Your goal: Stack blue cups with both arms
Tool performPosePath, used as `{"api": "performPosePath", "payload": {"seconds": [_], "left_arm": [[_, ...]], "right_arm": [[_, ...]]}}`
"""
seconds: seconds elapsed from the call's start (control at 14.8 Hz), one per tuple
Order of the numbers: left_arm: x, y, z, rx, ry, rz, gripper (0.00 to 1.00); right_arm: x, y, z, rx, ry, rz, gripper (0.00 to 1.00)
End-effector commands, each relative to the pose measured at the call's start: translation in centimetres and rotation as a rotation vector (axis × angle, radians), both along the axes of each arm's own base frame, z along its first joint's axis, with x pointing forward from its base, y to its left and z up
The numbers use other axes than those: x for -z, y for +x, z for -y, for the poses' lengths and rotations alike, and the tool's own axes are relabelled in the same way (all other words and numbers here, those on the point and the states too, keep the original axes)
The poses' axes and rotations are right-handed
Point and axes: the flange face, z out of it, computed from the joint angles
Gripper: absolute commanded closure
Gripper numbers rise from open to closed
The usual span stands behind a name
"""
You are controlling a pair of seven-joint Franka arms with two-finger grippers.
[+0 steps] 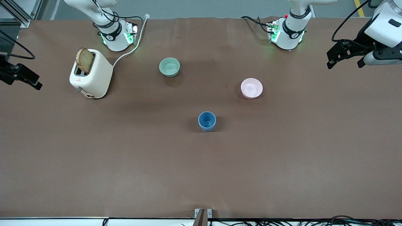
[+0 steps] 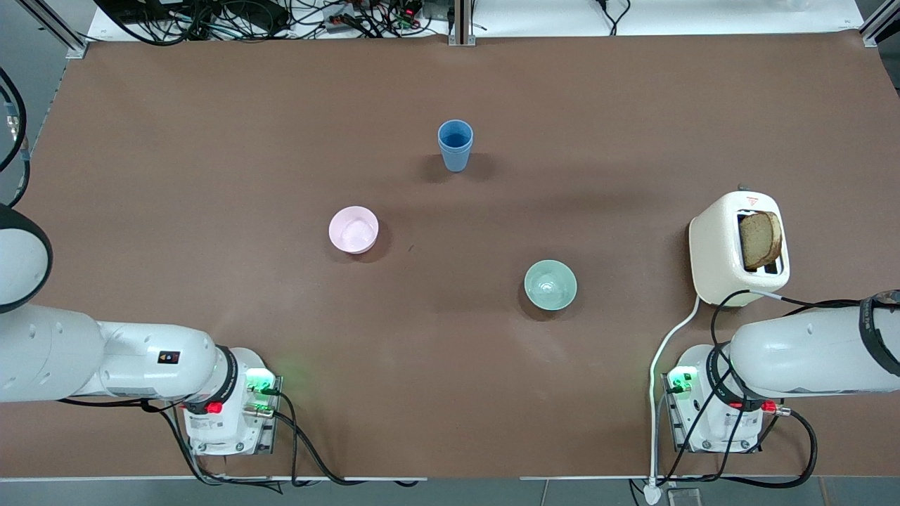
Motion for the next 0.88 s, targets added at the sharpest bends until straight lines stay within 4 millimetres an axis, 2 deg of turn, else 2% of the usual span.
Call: {"api": "performPosePath", "payload": {"seconds": [0.0, 0.47, 0.54, 0.81], "left_arm": [[-0.86, -0.08, 0.14, -0.005, -0.010, 0.010, 0.00], [-1.12, -0.20, 0.04, 0.015, -0.008, 0.007, 0.00], [-1.12, -0.19, -0.02, 0.037, -0.003, 0.007, 0.00], [-0.89, -0.01, -0.72, 0.116, 0.008, 0.002, 0.00]], "right_arm": [[-0.04, 0.26, -0.10, -0.038, 0.014, -0.002, 0.00], [0.03, 0.31, 0.03, -0.088, -0.003, -0.008, 0.00], [-0.11, 0.24, 0.23, -0.135, -0.010, -0.008, 0.00], [0.54, -0.22, 0.30, -0.130, -0.005, -0.058, 0.00]]}}
